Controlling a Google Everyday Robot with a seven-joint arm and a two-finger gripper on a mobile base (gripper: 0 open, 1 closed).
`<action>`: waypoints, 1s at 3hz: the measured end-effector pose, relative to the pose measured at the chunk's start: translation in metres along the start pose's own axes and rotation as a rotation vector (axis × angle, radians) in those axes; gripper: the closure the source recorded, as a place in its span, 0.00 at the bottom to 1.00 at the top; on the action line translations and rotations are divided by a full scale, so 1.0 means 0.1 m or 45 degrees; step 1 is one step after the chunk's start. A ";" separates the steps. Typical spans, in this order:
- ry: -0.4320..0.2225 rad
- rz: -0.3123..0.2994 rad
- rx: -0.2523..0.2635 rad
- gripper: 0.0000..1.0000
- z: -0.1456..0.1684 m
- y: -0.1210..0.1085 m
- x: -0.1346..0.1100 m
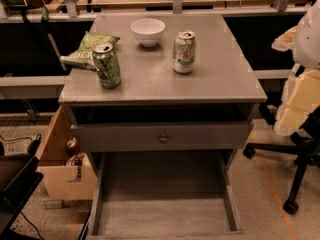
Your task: Place 7up can into middle drawer
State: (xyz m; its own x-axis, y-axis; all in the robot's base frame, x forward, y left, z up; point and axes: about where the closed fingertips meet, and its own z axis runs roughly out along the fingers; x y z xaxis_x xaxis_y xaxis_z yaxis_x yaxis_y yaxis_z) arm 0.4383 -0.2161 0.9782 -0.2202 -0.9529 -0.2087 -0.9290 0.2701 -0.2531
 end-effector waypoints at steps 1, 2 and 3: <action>0.000 0.000 0.000 0.00 0.00 0.00 0.00; 0.007 0.093 0.039 0.00 0.00 -0.05 0.03; -0.108 0.246 0.146 0.00 0.05 -0.44 0.05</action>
Offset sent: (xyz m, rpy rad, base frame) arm 0.0099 -0.0123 -0.0044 0.0271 -0.0288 -0.2164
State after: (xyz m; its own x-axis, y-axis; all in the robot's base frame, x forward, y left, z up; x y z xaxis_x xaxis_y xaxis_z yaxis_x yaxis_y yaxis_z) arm 0.4793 -0.2324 0.9831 -0.3606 -0.8682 -0.3408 -0.8309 0.4650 -0.3056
